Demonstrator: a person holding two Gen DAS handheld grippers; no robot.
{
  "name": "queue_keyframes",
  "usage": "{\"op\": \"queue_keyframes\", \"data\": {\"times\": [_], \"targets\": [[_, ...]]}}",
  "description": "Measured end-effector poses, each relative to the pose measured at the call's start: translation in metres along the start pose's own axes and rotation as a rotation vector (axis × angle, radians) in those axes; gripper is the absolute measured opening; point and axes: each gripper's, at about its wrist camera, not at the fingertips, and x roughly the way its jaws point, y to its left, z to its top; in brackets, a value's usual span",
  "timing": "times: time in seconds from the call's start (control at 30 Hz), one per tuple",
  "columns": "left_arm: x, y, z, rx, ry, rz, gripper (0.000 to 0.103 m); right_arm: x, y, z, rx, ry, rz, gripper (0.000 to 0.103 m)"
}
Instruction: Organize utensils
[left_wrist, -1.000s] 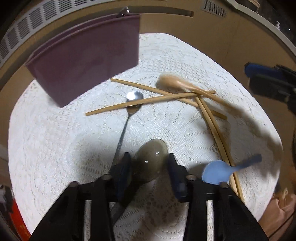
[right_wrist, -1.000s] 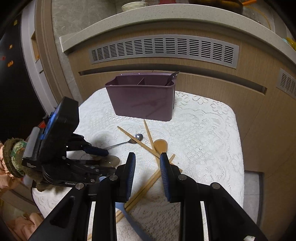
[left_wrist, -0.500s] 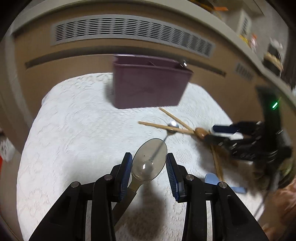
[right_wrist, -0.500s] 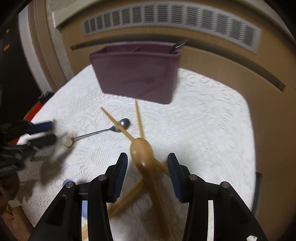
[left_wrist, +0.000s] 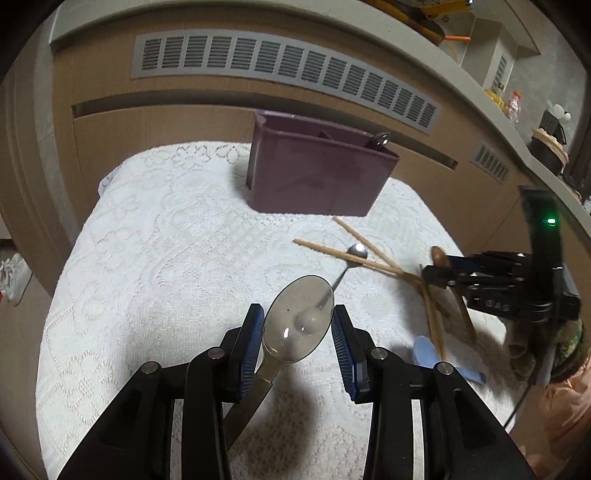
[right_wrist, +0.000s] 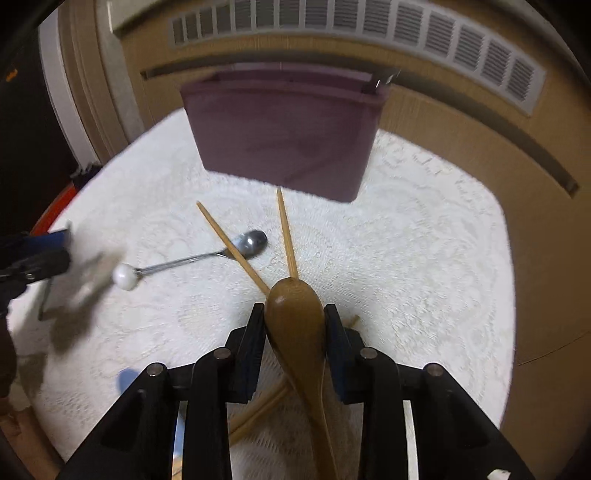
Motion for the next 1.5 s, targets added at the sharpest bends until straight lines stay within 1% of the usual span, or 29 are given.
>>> {"op": "queue_keyframes", "data": {"times": [0.13,0.2,0.23,0.27,0.3,0.4,0.43,0.47,0.53,0.6,0.67,0.73,0.8,0.83,0.87,0.97,1.03,1.1,1.13,1.17,1.27,1.33,1.4,1.5], "targets": [[-0.02,-0.01,0.005,0.011,-0.054,-0.006,0.039,-0.041,-0.004,-0.007,0.043,-0.087,0.013,0.028],[-0.036,-0.019,0.016,0.025,-0.096,-0.02,0.038,-0.064,-0.006,-0.006,0.072,-0.143,0.031,0.028],[-0.045,-0.024,0.025,0.035,-0.12,-0.035,0.036,-0.078,-0.008,-0.002,0.087,-0.174,0.05,0.028],[-0.057,-0.03,0.039,0.049,-0.152,-0.05,0.027,-0.089,-0.008,0.003,0.096,-0.201,0.064,0.027],[-0.069,-0.036,0.056,0.07,-0.188,-0.064,0.022,-0.105,-0.006,0.014,0.094,-0.239,0.077,0.026],[-0.107,-0.058,0.117,0.131,-0.316,-0.116,0.022,-0.154,-0.007,0.055,0.068,-0.368,0.092,0.023],[-0.116,-0.063,0.133,0.143,-0.353,-0.123,0.022,-0.169,-0.008,0.07,0.063,-0.415,0.096,0.022],[-0.124,-0.069,0.149,0.157,-0.391,-0.125,0.022,-0.188,-0.009,0.089,0.053,-0.472,0.098,0.013],[-0.134,-0.079,0.18,0.186,-0.465,-0.113,0.021,-0.209,-0.011,0.116,0.047,-0.546,0.097,0.012],[-0.133,-0.081,0.197,0.199,-0.48,-0.109,0.021,-0.22,-0.013,0.137,0.039,-0.589,0.094,0.012],[-0.122,-0.076,0.204,0.199,-0.463,-0.097,0.021,-0.219,-0.016,0.152,0.03,-0.598,0.094,0.012],[-0.103,-0.065,0.202,0.191,-0.419,-0.069,0.022,-0.211,-0.018,0.153,0.022,-0.582,0.09,0.012],[-0.074,-0.05,0.189,0.169,-0.34,-0.046,0.022,-0.193,-0.021,0.148,0.027,-0.536,0.099,0.012],[-0.059,-0.041,0.181,0.147,-0.3,-0.04,0.022,-0.18,-0.024,0.143,0.039,-0.501,0.103,0.012],[-0.039,-0.03,0.171,0.116,-0.242,-0.036,0.023,-0.169,-0.028,0.138,0.049,-0.47,0.105,0.012],[0.007,-0.007,0.14,0.057,-0.112,-0.02,0.023,-0.117,-0.03,0.118,0.068,-0.335,0.109,0.012],[0.03,0.004,0.119,0.02,-0.049,-0.017,0.024,-0.086,-0.028,0.102,0.07,-0.255,0.138,0.012],[0.042,0.011,0.098,-0.012,-0.006,-0.018,0.029,-0.058,-0.021,0.085,0.059,-0.178,0.158,0.012],[0.049,0.015,0.088,-0.025,0.018,-0.017,0.034,-0.044,-0.015,0.075,0.045,-0.134,0.179,0.012],[0.051,0.014,0.081,-0.027,0.029,-0.015,0.039,-0.031,-0.009,0.064,0.029,-0.091,0.206,0.013],[0.057,0.013,0.061,-0.003,0.047,0.008,0.049,-0.004,0.012,0.041,-0.013,0.002,0.251,0.016],[0.059,0.012,0.05,0.016,0.057,0.023,0.051,0.015,0.024,0.033,-0.038,0.058,0.261,0.017],[0.06,0.016,0.043,0.016,0.067,0.025,0.052,0.032,0.033,0.033,-0.061,0.093,0.256,0.018],[0.058,0.022,0.035,0.0,0.079,0.026,0.054,0.053,0.044,0.04,-0.092,0.114,0.231,0.018]]}}
